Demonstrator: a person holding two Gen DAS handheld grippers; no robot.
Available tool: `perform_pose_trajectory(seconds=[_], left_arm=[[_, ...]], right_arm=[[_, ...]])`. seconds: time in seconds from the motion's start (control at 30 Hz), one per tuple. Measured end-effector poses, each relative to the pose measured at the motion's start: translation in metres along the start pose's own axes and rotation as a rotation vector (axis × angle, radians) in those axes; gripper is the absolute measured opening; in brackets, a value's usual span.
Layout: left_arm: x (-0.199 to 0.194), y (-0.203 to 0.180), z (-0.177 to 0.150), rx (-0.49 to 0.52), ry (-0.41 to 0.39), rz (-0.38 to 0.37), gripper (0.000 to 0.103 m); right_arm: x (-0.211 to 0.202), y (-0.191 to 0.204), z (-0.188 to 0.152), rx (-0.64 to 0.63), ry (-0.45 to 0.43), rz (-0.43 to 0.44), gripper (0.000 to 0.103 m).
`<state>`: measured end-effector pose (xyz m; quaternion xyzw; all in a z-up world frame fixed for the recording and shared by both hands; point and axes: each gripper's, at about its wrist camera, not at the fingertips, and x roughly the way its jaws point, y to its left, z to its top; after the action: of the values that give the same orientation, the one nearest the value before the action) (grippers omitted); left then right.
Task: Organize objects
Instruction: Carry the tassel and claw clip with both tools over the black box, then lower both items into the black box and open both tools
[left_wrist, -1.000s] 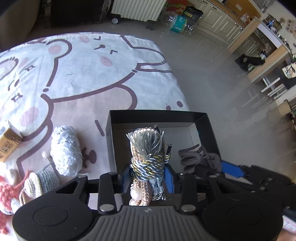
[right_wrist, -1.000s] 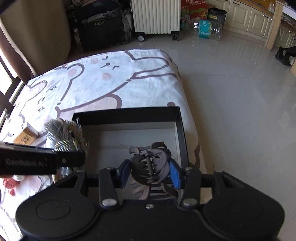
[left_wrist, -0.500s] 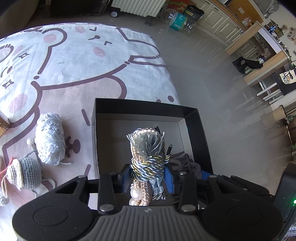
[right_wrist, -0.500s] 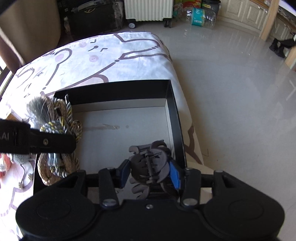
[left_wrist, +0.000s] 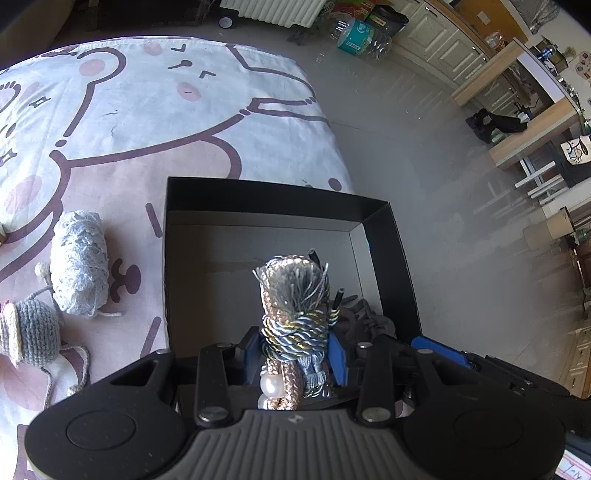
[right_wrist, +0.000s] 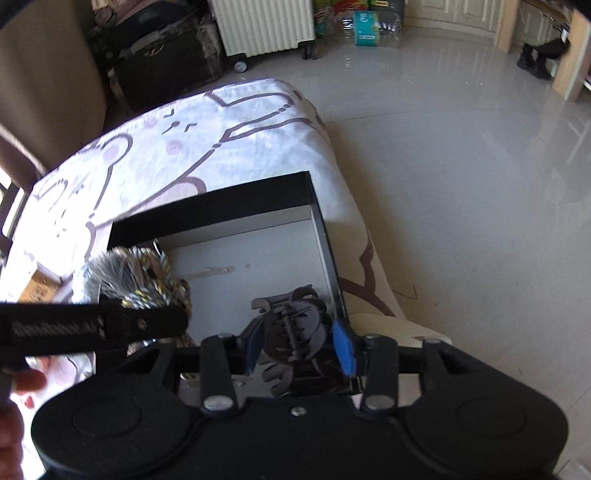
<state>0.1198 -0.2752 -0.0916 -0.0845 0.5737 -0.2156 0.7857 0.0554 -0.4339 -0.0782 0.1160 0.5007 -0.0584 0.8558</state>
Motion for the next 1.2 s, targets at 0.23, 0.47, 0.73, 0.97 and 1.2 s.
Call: perform_pose_trajectory(seconds=[0.23,0.47,0.73,0.97,1.2], left_arm=[[0.010,-0.002,-0.002,-0.022,0.014,-0.004,0.040],[0.029,-0.010,-0.006,-0.062,0.045,-0.043,0.040],[0.034,-0.005,-0.005,-0.062,0.041,0.008,0.055],[0.029,0.009,-0.003,-0.090,0.030,0.009,0.034],[0.041,0.002,-0.009,-0.046,0.052,-0.002,0.028]], right_arm=[[-0.004,-0.007,-0.001,0.024,-0.019,0.033,0.043],[-0.024,-0.022,0.000,0.099,-0.072,0.051,0.043],[-0.031,-0.030,-0.003,0.141,-0.085,0.061,0.043],[-0.028,-0.028,-0.004,0.150,-0.081,0.068,0.043],[-0.029,-0.023,-0.004,0.136,-0.077,0.066,0.043]])
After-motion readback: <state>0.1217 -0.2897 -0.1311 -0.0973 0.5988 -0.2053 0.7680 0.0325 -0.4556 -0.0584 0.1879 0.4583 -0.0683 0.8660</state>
